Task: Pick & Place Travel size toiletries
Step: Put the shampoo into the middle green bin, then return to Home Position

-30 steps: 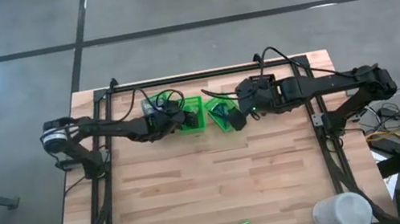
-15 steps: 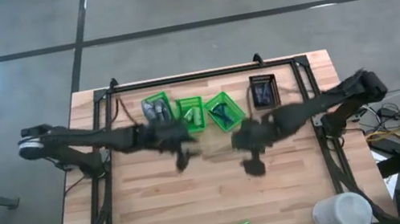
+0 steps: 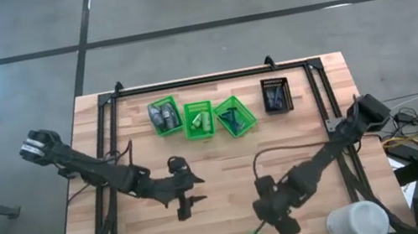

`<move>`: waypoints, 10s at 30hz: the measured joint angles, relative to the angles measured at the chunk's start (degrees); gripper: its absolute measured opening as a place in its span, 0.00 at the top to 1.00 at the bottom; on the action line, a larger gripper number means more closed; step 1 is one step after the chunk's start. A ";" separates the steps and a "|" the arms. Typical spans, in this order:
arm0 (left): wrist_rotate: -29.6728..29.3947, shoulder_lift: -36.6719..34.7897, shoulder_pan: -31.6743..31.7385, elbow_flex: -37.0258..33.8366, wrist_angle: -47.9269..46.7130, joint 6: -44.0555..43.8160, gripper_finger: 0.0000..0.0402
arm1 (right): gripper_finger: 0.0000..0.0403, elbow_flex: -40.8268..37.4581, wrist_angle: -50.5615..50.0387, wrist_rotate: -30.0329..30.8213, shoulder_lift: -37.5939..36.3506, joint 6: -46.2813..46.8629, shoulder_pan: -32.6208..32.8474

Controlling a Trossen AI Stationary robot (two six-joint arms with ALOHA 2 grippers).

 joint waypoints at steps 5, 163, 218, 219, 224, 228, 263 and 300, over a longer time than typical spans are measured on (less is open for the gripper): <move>-0.66 0.48 -1.22 0.00 -0.07 -4.93 0.39 | 0.19 2.83 3.20 0.75 5.69 2.84 3.62; -21.55 19.02 33.09 2.54 3.84 -21.02 0.62 | 0.22 19.38 -33.10 44.95 -15.76 30.28 -16.81; 47.05 -24.89 54.30 -15.94 31.85 -8.44 0.37 | 0.46 -29.56 35.86 0.13 -40.15 4.99 -42.90; 52.16 -24.61 58.50 -14.59 31.47 -7.72 0.37 | 0.47 -28.92 36.39 -0.11 -39.01 4.35 -44.24; 61.04 -24.85 78.78 -9.72 25.10 -4.83 0.37 | 0.48 -26.60 36.51 0.21 -35.74 0.96 -52.47; 71.83 -25.07 90.66 -9.28 24.18 -2.57 0.37 | 0.49 -24.43 36.71 0.18 -36.07 -2.89 -57.47; 87.97 -37.82 112.63 -8.46 15.70 3.16 0.37 | 0.68 -19.51 35.88 14.74 -39.08 -20.81 -61.62; 80.78 -73.05 111.14 -31.81 15.15 5.40 0.37 | 0.89 -19.51 30.19 14.57 -39.12 -16.72 -61.45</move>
